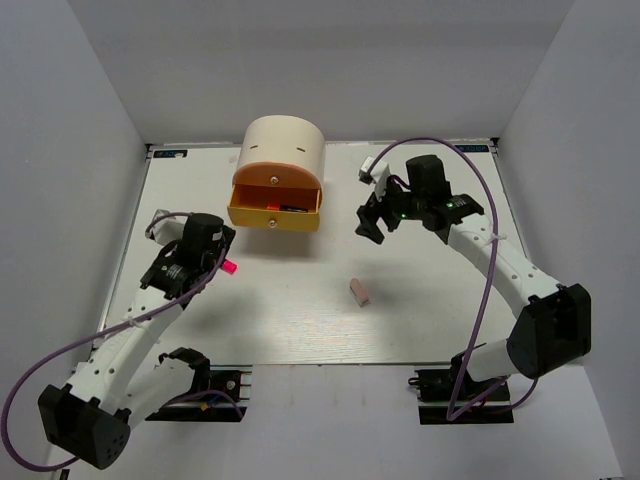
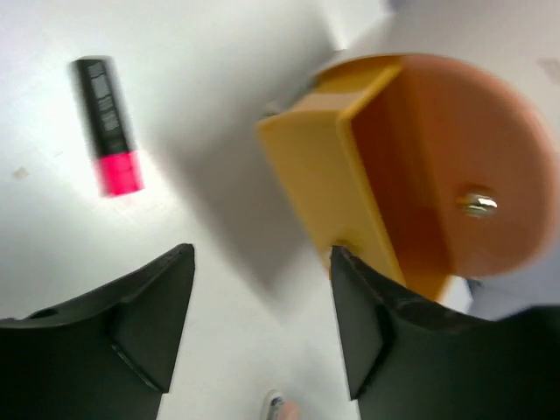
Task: Sort the stationery into containers
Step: Pick up the pen from the center of the board.
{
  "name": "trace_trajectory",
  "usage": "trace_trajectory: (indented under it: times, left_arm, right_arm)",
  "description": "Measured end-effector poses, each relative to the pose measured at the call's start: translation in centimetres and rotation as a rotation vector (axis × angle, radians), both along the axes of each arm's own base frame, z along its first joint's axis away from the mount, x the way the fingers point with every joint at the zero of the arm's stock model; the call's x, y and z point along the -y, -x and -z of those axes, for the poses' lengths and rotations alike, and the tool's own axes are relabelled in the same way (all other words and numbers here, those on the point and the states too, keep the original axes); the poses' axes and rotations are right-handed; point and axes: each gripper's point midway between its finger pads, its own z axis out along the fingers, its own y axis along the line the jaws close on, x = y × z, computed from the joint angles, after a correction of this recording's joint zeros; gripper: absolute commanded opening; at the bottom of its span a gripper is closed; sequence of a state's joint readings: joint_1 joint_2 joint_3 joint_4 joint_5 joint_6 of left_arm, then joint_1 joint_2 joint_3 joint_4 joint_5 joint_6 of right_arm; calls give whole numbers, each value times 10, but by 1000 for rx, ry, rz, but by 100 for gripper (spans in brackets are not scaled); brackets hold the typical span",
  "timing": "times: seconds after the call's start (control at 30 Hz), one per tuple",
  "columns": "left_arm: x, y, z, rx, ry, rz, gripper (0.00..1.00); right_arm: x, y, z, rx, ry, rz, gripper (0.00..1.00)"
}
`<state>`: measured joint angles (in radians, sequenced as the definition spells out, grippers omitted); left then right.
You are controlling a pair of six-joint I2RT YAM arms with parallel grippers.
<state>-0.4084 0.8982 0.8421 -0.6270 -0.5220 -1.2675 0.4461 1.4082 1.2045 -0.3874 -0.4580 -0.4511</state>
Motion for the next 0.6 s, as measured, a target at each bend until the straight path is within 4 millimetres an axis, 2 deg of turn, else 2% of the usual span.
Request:
trace_trajectory:
  times: [0.07,0.13,0.23,0.33,0.37,0.4,0.5,0.6]
  left_arm:
    - [-5,8,20,-88,5,-39,66]
    - [-8,15,37,-164,14,-71,64]
    - [-12,17,52,-219,48,-107,63]
    - [-14,17,70,-280,102,-129,63]
    - [-15,17,77,-304,116,-134,63]
    - [-16,17,83,-325,128,-136,63]
    - [-20,15,102,-401,150,-136,64]
    - [-30,12,120,-477,142,-137,66]
  right_arm:
    - [3,-1,4,-8,4,12,90]
    - [5,-1,7,-15,9,21,86]
    - [7,-1,11,-25,11,29,78]
    - [9,-1,14,-32,12,34,60]
    - [10,-1,15,-34,14,35,49]
    - [11,-1,16,-37,15,37,45]
    - [13,-1,17,-47,10,45,39]
    - [15,-2,17,-49,6,50,39]
